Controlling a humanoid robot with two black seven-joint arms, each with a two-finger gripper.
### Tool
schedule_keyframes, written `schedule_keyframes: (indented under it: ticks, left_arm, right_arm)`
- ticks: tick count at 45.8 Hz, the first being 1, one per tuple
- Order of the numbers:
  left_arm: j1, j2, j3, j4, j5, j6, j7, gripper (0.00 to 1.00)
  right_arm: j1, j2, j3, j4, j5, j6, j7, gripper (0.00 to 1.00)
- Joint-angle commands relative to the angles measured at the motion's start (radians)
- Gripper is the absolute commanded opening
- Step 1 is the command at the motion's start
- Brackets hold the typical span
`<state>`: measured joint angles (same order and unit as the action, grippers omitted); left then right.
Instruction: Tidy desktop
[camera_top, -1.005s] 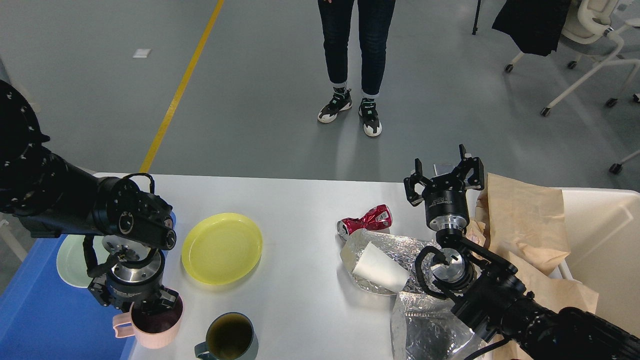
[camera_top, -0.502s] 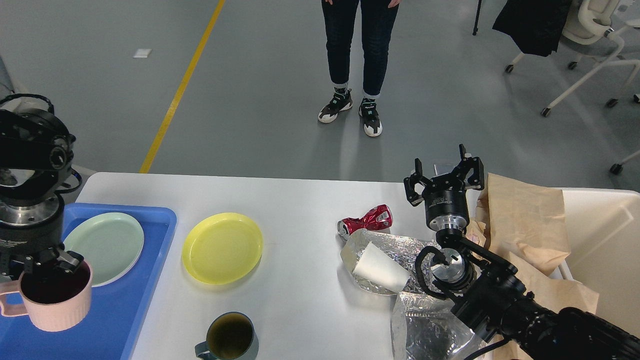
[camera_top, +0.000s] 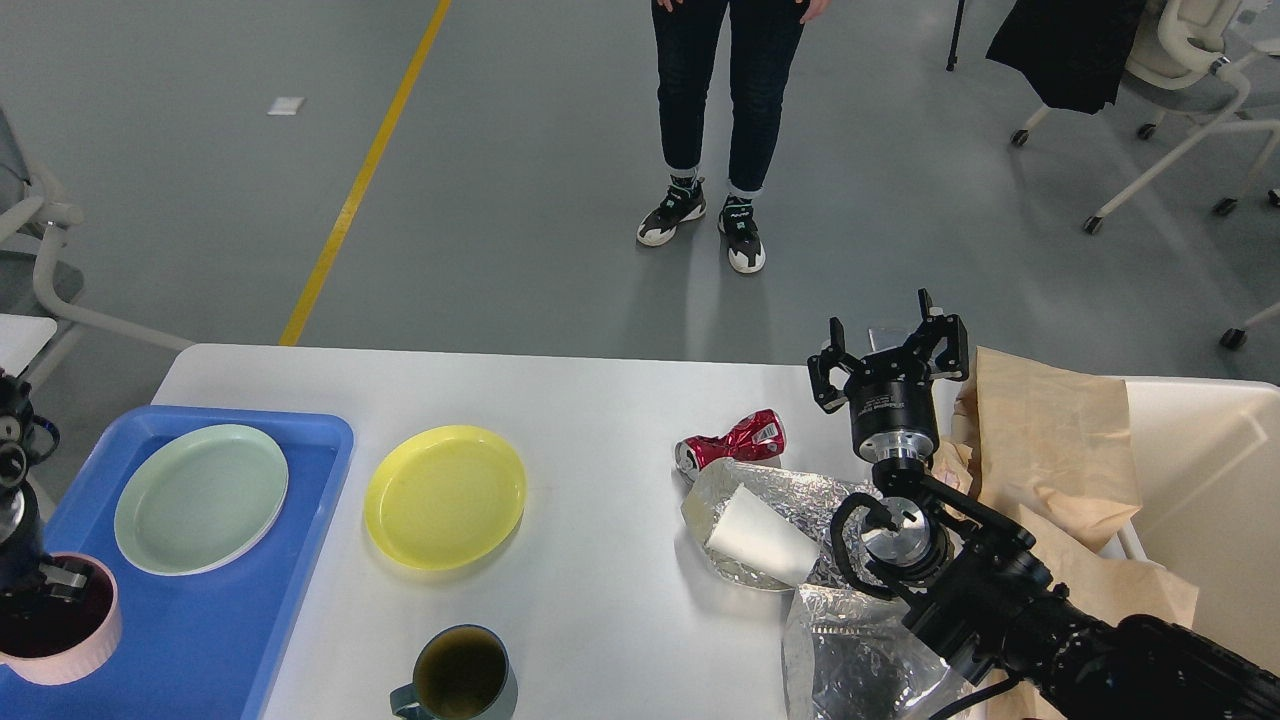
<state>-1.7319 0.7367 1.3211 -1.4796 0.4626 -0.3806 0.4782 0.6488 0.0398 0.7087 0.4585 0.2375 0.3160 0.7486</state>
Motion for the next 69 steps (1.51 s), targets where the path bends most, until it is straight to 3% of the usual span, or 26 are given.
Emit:
schedule_keyframes:
  ticks: [1,12,29,55,63,69]
  left_arm:
    - [0.078,0.015,-0.002,0.005,-0.01,0.121,-0.003,0.0]
    - [0.152,0.099,-0.036,0.056,-0.012,0.16,-0.004,0.0]
    - [0.397,0.131,-0.295,0.245,-0.01,0.201,0.0,0.0]
    - [0.448,0.116,-0.293,0.303,0.004,0.2,0.002,0.0]
    - [0.459,0.116,-0.295,0.306,0.002,0.201,0.002,0.04]
    - [0.46,0.116,-0.295,0.306,-0.001,0.2,0.0,0.13]
  right_arm:
    - [0.0,0.0,0.0,0.0,0.0,0.0,0.0,1.0]
    - [0.0,0.0,0.0,-0.001,0.0,0.0,0.0,1.0]
    - [0.0,0.0,0.0,-0.003,0.0,0.0,0.0,1.0]
    - [0.0,0.0,0.0,0.0,0.0,0.0,0.0,1.0]
    - [0.0,0.0,0.0,0.0,0.0,0.0,0.0,1.0]
    - [0.0,0.0,0.0,-0.001,0.0,0.0,0.0,1.0]
